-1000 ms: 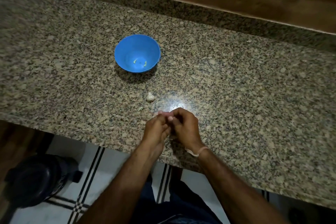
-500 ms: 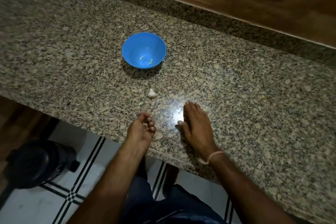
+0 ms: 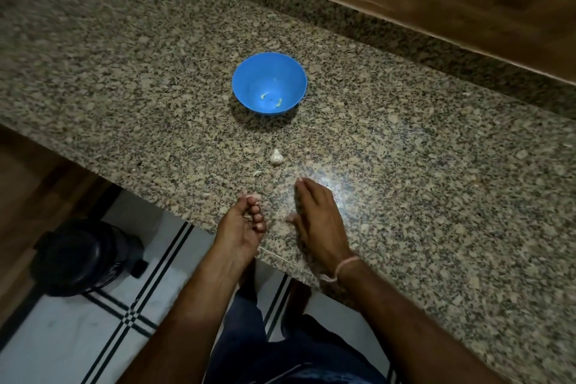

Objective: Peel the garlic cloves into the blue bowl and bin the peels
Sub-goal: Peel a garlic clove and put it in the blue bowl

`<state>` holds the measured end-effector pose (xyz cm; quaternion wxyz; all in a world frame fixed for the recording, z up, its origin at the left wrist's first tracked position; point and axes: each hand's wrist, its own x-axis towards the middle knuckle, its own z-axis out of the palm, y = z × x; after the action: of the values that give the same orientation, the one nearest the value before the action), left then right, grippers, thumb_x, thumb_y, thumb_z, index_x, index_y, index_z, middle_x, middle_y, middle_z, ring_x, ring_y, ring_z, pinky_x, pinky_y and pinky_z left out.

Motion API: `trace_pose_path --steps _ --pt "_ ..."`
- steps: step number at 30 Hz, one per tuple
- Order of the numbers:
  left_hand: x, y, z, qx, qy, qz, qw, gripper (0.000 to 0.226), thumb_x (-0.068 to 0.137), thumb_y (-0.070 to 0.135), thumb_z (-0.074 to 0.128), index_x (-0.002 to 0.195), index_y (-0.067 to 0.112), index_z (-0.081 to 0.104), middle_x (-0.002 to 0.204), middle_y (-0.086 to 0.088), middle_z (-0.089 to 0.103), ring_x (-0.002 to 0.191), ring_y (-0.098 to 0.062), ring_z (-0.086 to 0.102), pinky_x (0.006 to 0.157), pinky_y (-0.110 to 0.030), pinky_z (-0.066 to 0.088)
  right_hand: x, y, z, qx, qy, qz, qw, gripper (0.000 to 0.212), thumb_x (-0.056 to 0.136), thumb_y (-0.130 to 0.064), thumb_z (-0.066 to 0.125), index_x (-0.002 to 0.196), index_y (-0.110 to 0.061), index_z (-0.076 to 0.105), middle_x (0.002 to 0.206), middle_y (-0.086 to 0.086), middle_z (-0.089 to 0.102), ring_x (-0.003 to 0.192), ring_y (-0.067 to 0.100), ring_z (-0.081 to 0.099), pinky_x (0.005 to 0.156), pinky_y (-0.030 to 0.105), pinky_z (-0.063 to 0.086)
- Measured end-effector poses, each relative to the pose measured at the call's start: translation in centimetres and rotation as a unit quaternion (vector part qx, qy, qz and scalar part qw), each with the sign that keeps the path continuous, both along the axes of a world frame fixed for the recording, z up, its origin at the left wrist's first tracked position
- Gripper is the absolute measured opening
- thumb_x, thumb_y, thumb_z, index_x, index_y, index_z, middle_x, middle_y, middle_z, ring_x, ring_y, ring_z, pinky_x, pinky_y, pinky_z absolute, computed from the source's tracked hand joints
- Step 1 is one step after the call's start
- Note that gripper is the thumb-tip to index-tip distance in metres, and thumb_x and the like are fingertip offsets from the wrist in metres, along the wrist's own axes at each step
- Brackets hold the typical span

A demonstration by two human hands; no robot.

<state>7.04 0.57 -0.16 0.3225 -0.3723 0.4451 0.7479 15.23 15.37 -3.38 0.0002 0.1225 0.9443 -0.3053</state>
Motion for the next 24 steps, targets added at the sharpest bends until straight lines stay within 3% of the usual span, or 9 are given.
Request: trace_pose_path --steps 2,4,6,8,12,16,19,20,24 --pt "0.0 0.0 0.0 0.003 -0.001 0.002 1.0 0.036 0.11 0.033 0.044 0.079 0.018 0.054 0.06 0.005 0.049 0.048 -0.007 0.041 0.041 -0.017 0.034 -1.2 -0.3 0.3 -0.012 0.022 0.013 1.0 0.062 0.1 -0.011 0.067 0.157 -0.015 0.042 0.156 0.004 0.043 0.139 0.019 0.038 0.115 0.031 0.041" --pt "0.1 0.2 0.2 0.005 0.0 -0.002 1.0 0.037 0.11 0.033 0.043 0.079 0.018 0.053 0.06 0.004 0.049 0.048 -0.007 0.041 0.041 -0.018 0.033 -2.5 -0.8 0.5 -0.005 0.052 0.03 0.998 0.042 0.098 -0.009 0.067 0.14 -0.014 0.061 0.137 0.0 0.058 0.12 0.017 0.049 0.093 0.031 0.051" --pt "0.0 0.4 0.4 0.007 0.003 -0.007 1.0 0.038 0.111 0.034 0.042 0.078 0.018 0.052 0.06 0.004 0.048 0.047 -0.007 0.04 0.041 -0.018 0.032 -3.0 -1.0 0.3 0.003 0.073 0.03 0.997 0.018 0.099 -0.013 0.066 0.116 -0.014 0.071 0.115 -0.003 0.064 0.103 0.016 0.051 0.074 0.03 0.046" --pt "-0.1 0.4 0.6 0.009 0.006 -0.013 1.0 0.038 0.111 0.033 0.042 0.078 0.018 0.052 0.059 0.005 0.048 0.047 -0.007 0.039 0.042 -0.018 0.031 -2.6 -0.8 0.3 0.016 0.069 0.013 0.997 0.006 0.101 -0.017 0.064 0.103 -0.018 0.069 0.103 -0.007 0.062 0.093 0.011 0.046 0.069 0.027 0.035" --pt "0.0 0.3 0.7 0.01 0.014 -0.02 1.0 0.037 0.11 0.034 0.043 0.079 0.017 0.053 0.06 0.004 0.047 0.049 -0.007 0.04 0.042 -0.018 0.031 -1.5 0.1 0.0 0.071 0.036 0.014 0.997 0.008 0.098 -0.013 0.063 0.1 -0.021 0.061 0.099 -0.005 0.058 0.088 0.009 0.033 0.07 0.026 0.026" --pt "0.5 0.3 0.8 0.02 0.01 -0.023 0.999 0.037 0.109 0.036 0.045 0.078 0.017 0.053 0.059 0.004 0.047 0.048 -0.008 0.039 0.041 -0.018 0.032 -1.1 -0.5 0.7 0.081 0.0 0.009 0.997 0.023 0.087 0.0 0.062 0.089 -0.022 0.057 0.09 -0.003 0.058 0.084 0.017 0.044 0.065 0.029 0.026" --pt "0.8 0.1 0.6 0.034 0.006 -0.024 0.999 0.036 0.11 0.034 0.044 0.078 0.018 0.051 0.06 0.004 0.045 0.046 -0.008 0.037 0.041 -0.018 0.03 -1.0 -1.1 1.9 -0.18 -0.039 -0.099 0.978 0.029 0.085 0.012 0.053 0.078 -0.014 0.06 0.079 -0.001 0.066 0.074 0.01 0.058 0.06 0.017 0.041" --pt "1.0 -0.1 0.7 0.04 0.003 -0.021 0.999 0.036 0.11 0.033 0.044 0.078 0.018 0.05 0.059 0.004 0.045 0.045 -0.007 0.037 0.041 -0.018 0.029 -1.3 -1.4 2.3 -0.276 -0.061 -0.135 0.95 0.025 0.092 0.01 0.056 0.08 -0.011 0.065 0.079 0.001 0.07 0.071 0.007 0.062 0.061 0.012 0.045" --pt "1.3 -1.6 1.2 0.053 0.005 -0.001 0.999 0.037 0.111 0.032 0.042 0.077 0.018 0.049 0.059 0.004 0.044 0.044 -0.007 0.037 0.039 -0.018 0.029 -2.6 -3.4 3.8 -0.504 -0.112 -0.196 0.834 0.016 0.101 0.001 0.06 0.088 -0.006 0.066 0.079 0.014 0.066 0.065 0.017 0.061 0.057 0.025 0.052"
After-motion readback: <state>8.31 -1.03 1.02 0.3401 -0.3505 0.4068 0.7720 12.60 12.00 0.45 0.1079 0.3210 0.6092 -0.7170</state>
